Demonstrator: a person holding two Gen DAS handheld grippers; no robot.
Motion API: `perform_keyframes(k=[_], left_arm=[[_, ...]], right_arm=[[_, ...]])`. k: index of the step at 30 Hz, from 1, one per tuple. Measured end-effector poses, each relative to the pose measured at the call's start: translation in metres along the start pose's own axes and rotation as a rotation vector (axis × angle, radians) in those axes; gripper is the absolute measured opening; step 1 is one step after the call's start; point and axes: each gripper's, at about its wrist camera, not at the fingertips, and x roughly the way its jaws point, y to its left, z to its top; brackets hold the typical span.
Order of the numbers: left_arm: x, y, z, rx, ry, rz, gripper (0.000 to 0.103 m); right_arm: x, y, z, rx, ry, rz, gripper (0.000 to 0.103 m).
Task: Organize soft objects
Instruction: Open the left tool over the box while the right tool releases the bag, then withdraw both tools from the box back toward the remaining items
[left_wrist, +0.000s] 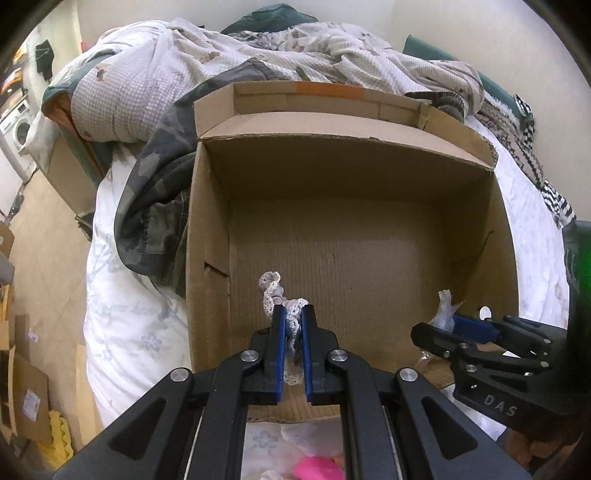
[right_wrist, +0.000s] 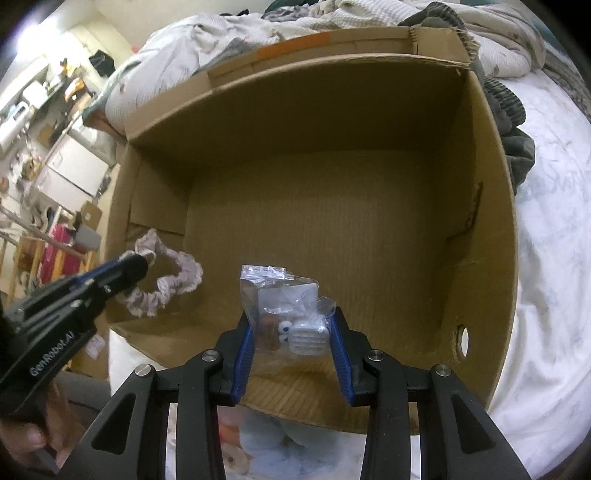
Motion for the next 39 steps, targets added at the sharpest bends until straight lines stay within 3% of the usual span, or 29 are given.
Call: perform_keyframes(k=[13,15,18,20,22,27,32,39], left_arm=[[0.004,-0.004,-0.003,0.034,0.017,0.023,0.009],[0.006,-0.003,-0.004,0.025,0.025,0.026,0.012],[0.007,-0.002,-0.005,0.022,0.031,0.033,0.027],[0.006,-0.003,-0.005,0.02,0.025,0.041,0.051],[0.002,-0.002,-0.004,0.014,0.003,0.051,0.061],[-0.005,-0.003,-0.001,0.021,-0.03,0.083,0.062],[-0.007,-0.002,0.002,0.007,-0.038,0.116,0.062],[-0.015,-0.004,0.002,0.005,-0.074,0.111,0.062]], right_arm=[[0.003,-0.002,0.001,0.018,0.006,-0.001,0.04],[0.003,-0.002,0.001,0.019,0.005,-0.005,0.04],[0.004,-0.004,0.001,0.031,0.007,-0.006,0.043],[0.004,-0.005,0.001,0.041,0.009,0.007,0.049],[0.003,-0.007,0.003,0.056,0.014,0.047,0.068],[-0.01,-0.008,0.008,0.076,-0.041,0.086,0.079],[-0.025,-0.003,0.011,0.066,-0.114,0.084,0.102],[-0.037,0.0,0.012,0.069,-0.166,0.065,0.103]])
